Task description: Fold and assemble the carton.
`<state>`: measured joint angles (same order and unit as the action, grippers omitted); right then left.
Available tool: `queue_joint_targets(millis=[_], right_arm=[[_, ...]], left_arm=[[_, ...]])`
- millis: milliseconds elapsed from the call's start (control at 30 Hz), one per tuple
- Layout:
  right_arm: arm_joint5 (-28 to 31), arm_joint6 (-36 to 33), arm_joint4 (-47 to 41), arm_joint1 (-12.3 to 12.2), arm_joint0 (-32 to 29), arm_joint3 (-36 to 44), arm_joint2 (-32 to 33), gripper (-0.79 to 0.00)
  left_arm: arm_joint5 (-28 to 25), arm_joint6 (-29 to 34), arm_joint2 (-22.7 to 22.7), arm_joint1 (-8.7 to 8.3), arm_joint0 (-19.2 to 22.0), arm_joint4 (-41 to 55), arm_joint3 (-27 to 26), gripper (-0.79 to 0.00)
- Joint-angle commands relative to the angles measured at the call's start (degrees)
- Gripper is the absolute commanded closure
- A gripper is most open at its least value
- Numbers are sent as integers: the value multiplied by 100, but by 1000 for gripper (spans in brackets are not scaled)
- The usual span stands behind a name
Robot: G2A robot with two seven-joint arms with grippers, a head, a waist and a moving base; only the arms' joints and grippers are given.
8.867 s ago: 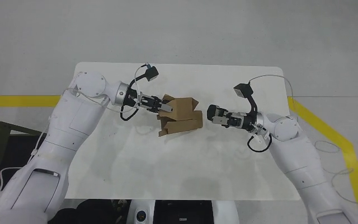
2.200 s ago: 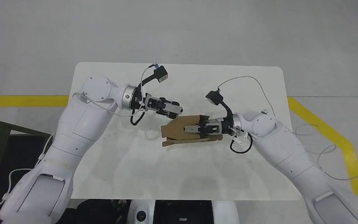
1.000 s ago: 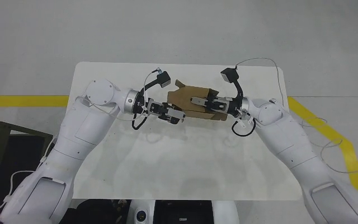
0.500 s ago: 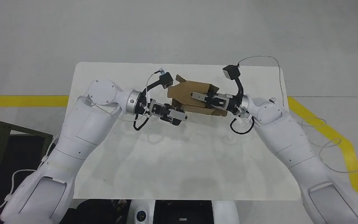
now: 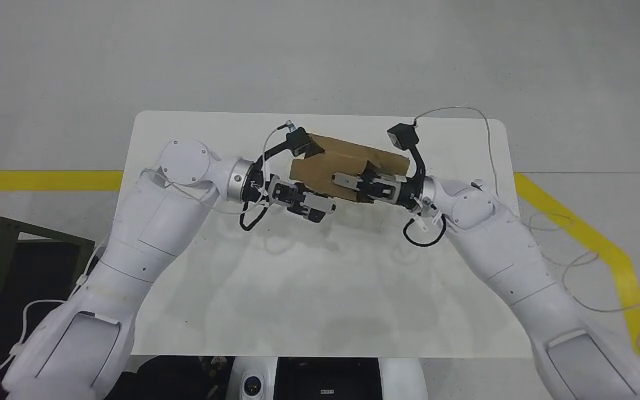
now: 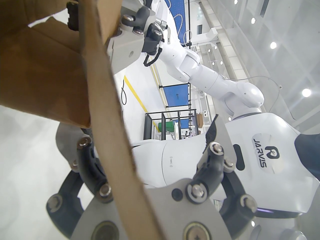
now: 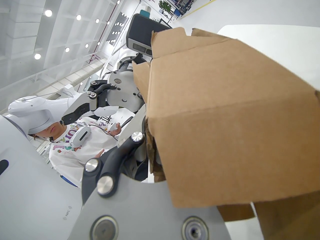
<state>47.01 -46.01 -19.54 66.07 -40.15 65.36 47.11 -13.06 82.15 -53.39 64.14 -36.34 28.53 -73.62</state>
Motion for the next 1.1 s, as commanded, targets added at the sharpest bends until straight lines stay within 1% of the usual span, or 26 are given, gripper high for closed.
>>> queue_joint_targets(millis=[0,167,300,500,700,867,1067], right_arm=[[-20,0,9,7,-13,9,15,0],[-50,-26,12,8,-47,34,95,0],[-96,-169,16,-59,-94,14,312,0],[-279,-581,18,-227,-289,262,726,0],[-439,-1197,-119,-395,-609,638,1073,0],[-511,-1637,-328,-492,-815,876,1264,0],[-711,-1837,-525,-584,-970,1267,1310,0]], left_arm=[[8,-4,-10,-2,-6,-3,-6,-785],[23,10,-8,-1,-25,-5,-34,-785],[23,51,-44,-12,-49,9,-51,-785],[67,101,-227,-76,-111,-46,14,-785],[176,0,-517,-179,-235,-228,82,-785],[418,-137,-666,-272,-328,-697,104,-785],[804,-371,-597,-318,-322,-1348,-74,-785]])
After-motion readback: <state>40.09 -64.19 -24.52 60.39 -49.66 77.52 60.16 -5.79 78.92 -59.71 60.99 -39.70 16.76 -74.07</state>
